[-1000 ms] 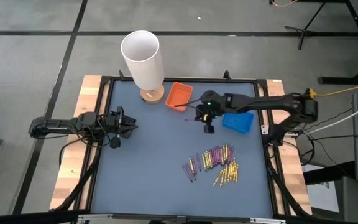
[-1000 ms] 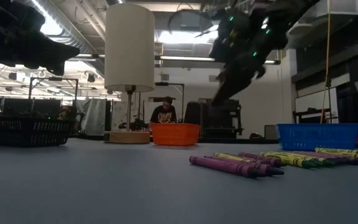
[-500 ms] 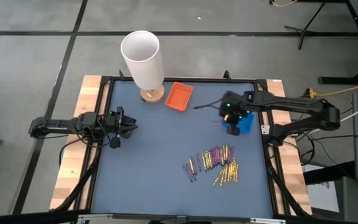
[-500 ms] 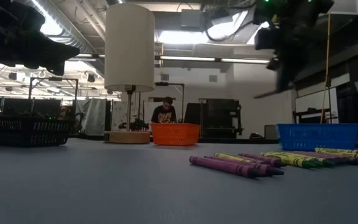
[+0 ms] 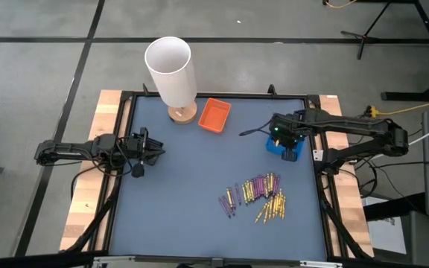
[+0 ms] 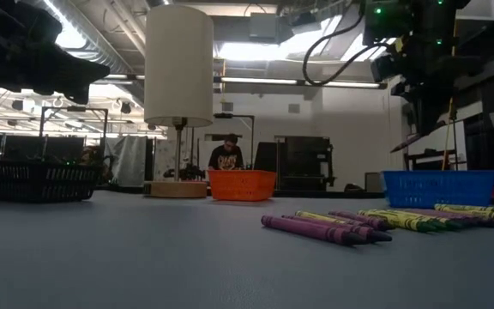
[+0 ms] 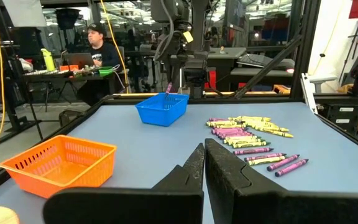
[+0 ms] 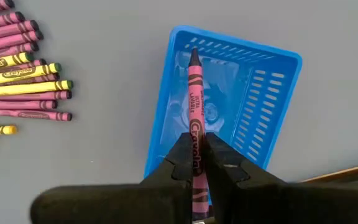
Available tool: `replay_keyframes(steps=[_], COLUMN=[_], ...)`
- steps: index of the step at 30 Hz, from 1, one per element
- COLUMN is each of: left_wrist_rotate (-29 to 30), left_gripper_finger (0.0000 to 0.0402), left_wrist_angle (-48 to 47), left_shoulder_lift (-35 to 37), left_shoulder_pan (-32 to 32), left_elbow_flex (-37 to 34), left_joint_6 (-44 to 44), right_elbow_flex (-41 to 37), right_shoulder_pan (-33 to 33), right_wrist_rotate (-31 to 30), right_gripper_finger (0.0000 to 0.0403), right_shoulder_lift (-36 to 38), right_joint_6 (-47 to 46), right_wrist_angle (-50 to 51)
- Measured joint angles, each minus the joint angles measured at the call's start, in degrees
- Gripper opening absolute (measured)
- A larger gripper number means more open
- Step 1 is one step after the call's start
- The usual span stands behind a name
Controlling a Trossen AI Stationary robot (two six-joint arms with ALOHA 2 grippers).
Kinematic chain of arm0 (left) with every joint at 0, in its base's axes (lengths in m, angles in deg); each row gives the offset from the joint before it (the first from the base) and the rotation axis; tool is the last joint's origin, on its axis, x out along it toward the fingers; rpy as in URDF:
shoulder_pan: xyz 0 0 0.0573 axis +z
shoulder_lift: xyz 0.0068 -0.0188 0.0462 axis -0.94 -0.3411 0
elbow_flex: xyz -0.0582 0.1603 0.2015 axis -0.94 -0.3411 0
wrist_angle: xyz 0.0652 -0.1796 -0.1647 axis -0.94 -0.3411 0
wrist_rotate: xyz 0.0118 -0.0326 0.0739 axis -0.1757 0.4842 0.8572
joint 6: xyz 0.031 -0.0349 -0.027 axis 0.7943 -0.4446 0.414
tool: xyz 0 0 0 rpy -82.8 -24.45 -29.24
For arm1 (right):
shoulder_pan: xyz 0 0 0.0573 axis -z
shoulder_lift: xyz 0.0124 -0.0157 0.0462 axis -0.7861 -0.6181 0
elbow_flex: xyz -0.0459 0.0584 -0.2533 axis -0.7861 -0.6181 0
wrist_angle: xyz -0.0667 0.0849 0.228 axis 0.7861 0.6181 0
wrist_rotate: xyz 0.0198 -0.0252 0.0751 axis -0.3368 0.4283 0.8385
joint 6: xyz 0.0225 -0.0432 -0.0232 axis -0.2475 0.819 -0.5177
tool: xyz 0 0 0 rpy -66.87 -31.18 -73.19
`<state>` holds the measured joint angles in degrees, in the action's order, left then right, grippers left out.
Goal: Sort crayons
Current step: Put the violet crayon into the blue basket, then put the yellow crayon into the orange basket
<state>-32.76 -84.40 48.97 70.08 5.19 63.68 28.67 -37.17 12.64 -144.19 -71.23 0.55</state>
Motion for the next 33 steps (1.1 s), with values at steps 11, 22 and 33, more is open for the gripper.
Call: replay_keyframes(steps=[11, 22, 33], left_wrist_rotate=[0.00, 0.00, 0.00], left_gripper_finger=[0.0000, 0.0000, 0.0000], left_wrist_angle=[0.01, -0.01, 0.00], left_shoulder_lift=[0.00, 0.00, 0.00], left_shoulder_pan=[-0.01, 0.00, 0.00], left_elbow_flex=[0.00, 0.00, 0.00], left_joint_6=[0.00, -0.04, -0.20], right_elbow_flex=[0.00, 0.00, 0.00], right_shoulder_pan=[0.00, 0.00, 0.00], right_wrist_rotate=[-0.07, -0.04, 8.30], right_gripper_finger=[0.0076, 0.0139, 0.0140], right_shoulder_lift=[0.00, -0.02, -0.02], right_joint_6=[0.00, 0.00, -15.20], right_wrist_angle=[0.01, 0.01, -0.25])
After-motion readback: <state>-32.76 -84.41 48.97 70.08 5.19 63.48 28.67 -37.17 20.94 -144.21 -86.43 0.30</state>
